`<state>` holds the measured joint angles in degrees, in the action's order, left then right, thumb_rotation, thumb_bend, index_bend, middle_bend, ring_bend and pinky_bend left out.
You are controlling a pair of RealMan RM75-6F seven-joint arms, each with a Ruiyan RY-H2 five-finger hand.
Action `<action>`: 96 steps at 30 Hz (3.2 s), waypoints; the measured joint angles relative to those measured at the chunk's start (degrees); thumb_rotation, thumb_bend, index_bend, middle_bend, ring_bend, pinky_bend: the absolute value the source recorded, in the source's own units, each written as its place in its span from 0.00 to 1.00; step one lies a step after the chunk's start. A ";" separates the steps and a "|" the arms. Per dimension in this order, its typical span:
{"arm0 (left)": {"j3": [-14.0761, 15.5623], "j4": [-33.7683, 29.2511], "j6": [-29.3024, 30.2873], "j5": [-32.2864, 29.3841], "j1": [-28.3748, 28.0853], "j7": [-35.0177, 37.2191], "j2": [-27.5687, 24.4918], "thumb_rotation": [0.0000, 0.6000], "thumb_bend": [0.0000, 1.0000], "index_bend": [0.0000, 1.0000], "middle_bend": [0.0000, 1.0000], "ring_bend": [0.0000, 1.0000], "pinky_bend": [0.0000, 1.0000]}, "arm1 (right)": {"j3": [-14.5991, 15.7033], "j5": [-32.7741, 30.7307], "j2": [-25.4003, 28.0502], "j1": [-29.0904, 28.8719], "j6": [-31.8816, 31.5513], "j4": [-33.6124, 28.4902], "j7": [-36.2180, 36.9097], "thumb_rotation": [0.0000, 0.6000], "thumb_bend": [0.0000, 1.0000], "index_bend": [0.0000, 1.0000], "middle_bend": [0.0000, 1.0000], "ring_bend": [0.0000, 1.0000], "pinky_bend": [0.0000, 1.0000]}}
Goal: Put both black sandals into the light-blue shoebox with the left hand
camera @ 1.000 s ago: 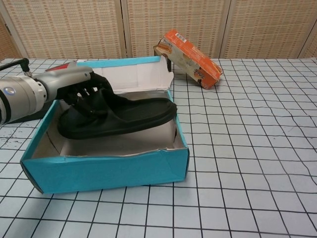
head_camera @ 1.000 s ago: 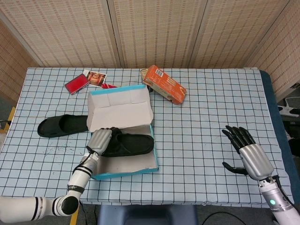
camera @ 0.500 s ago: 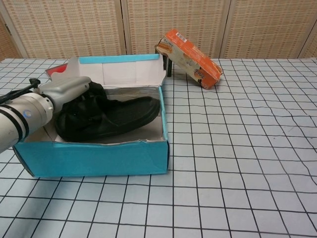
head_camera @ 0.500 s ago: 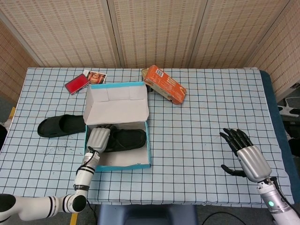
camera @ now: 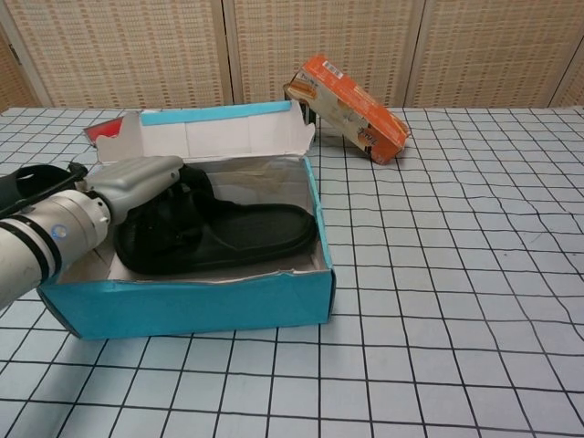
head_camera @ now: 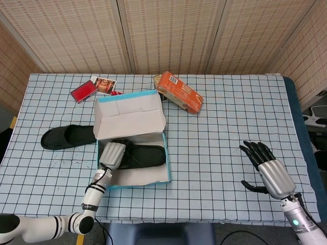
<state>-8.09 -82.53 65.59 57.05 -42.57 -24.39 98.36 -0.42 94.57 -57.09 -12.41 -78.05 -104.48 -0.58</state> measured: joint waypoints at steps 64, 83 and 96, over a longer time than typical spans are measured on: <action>1.69 20.37 -23.34 3.67 7.08 23.90 -19.08 1.00 0.35 0.00 0.00 0.00 0.00 | 0.98 5.94 3.14 0.90 -2.35 -7.22 -4.66 0.90 0.12 0.00 0.00 0.00 0.00; 1.52 31.83 -30.10 0.32 5.95 22.17 -13.46 1.00 0.37 0.00 0.00 0.00 0.00 | 1.25 5.93 2.58 0.83 -1.40 -7.44 -5.59 0.90 0.12 0.00 0.00 0.00 0.00; 0.15 39.20 -27.36 -0.21 6.32 19.76 -7.43 1.00 0.53 0.49 0.50 0.46 0.31 | 1.59 6.18 2.64 0.78 -0.83 -7.61 -5.66 0.90 0.12 0.00 0.00 0.00 0.00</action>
<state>-7.93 -43.33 38.23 56.84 -36.25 -4.64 90.93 1.17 100.75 -54.45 -11.64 -78.88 -112.09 -6.24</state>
